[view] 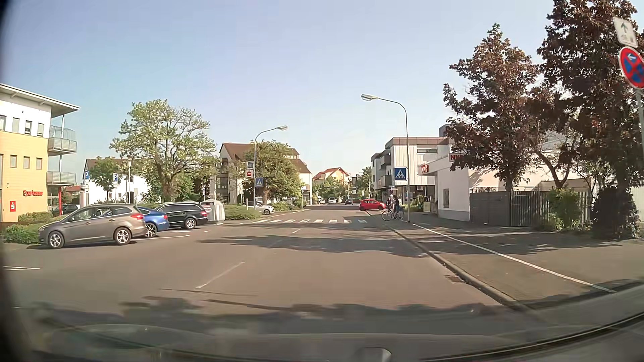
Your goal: Follow the waypoints while adhering to traffic rules and regulations
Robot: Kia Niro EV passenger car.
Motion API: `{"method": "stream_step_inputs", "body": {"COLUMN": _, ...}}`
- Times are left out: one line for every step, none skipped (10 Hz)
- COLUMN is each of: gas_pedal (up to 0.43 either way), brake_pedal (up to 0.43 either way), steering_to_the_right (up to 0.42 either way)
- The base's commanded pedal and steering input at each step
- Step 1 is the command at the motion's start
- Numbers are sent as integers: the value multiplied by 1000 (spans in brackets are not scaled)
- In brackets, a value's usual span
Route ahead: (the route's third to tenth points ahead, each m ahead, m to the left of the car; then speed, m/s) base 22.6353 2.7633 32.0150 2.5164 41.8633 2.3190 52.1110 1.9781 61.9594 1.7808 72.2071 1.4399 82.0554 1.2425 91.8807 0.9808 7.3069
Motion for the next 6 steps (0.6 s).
{"method": "stream_step_inputs", "body": {"gas_pedal": 0, "brake_pedal": 152, "steering_to_the_right": 4}}
{"method": "stream_step_inputs", "body": {"gas_pedal": 0, "brake_pedal": 165, "steering_to_the_right": 4}}
{"method": "stream_step_inputs", "body": {"gas_pedal": 0, "brake_pedal": 183, "steering_to_the_right": 4}}
{"method": "stream_step_inputs", "body": {"gas_pedal": 0, "brake_pedal": 195, "steering_to_the_right": 4}}
{"method": "stream_step_inputs", "body": {"gas_pedal": 0, "brake_pedal": 207, "steering_to_the_right": 4}}
{"method": "stream_step_inputs", "body": {"gas_pedal": 0, "brake_pedal": 213, "steering_to_the_right": 4}}
